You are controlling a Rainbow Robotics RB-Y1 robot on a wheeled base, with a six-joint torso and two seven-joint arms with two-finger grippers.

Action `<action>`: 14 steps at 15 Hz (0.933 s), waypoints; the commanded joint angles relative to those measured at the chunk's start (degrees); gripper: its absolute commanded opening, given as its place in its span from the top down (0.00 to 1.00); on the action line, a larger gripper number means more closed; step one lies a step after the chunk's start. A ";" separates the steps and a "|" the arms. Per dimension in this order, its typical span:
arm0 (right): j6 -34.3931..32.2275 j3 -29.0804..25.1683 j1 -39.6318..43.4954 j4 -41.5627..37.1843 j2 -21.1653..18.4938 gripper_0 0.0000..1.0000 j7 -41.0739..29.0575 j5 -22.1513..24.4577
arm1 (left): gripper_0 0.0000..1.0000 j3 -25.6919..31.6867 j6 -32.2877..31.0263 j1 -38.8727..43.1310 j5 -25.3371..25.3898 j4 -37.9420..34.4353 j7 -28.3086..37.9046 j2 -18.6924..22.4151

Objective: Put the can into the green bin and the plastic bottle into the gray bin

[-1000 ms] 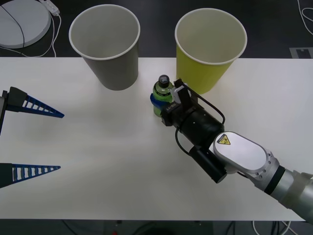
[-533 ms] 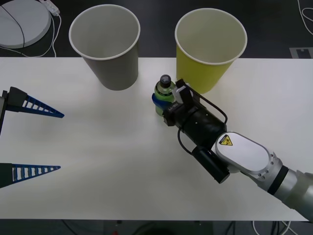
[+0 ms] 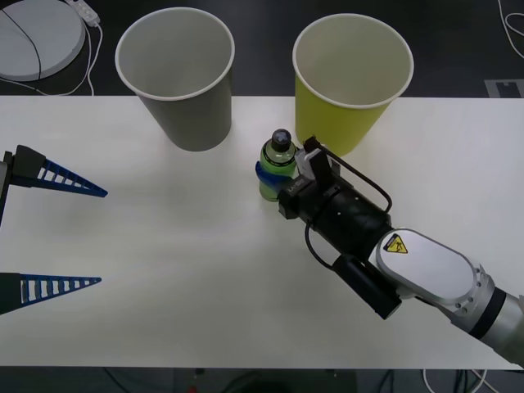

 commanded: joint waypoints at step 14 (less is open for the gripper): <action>-16.05 -5.54 1.74 -7.84 -9.43 1.00 -1.15 -13.92 | 0.00 0.00 0.00 0.00 0.00 0.00 0.00 0.00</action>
